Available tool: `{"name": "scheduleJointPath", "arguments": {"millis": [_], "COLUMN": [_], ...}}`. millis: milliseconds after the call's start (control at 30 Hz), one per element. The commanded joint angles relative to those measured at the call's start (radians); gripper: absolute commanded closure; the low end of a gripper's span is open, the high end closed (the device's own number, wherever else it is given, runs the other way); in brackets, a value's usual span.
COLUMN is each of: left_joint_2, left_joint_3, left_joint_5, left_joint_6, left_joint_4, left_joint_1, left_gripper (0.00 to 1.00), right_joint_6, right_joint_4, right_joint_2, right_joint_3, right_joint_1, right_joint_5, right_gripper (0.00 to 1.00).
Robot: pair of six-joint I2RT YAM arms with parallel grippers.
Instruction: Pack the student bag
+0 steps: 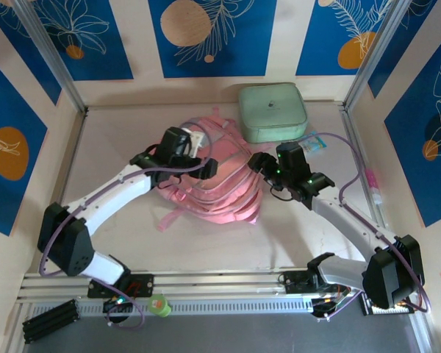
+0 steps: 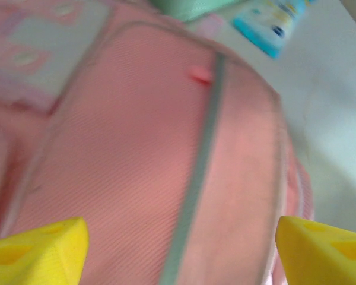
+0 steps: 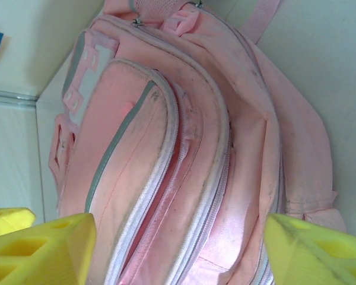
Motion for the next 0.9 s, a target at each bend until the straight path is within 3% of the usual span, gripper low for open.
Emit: {"name": "scheduleJointPath", "arguments": {"millis": [0,167,533,867], "left_joint_2": [-0.077,-0.119,-0.046,0.020], "left_joint_3": [-0.104,-0.226,-0.265,-0.263], "left_joint_5": [-0.028,0.045,0.142,0.215], "left_joint_6": [-0.206,-0.359,-0.451,-0.491], "left_joint_4": [0.036,0.075,0.187,0.241], "left_joint_1": [0.080,0.168,0.203,0.207], "left_gripper": [0.19,0.27,0.46,0.75], "right_joint_6": [-0.037,-0.087,-0.072,-0.080], "right_joint_4": [-0.010,-0.011,-0.029,-0.033], "right_joint_2": [0.025,0.065,0.132,0.148], "right_joint_3": [0.019,0.065,0.116,0.136], "right_joint_1": [0.023,0.078,0.132,0.152], "right_joint_5": [0.023,0.068,0.067,0.066], "right_gripper": [0.18,0.08,0.11,0.12]}}
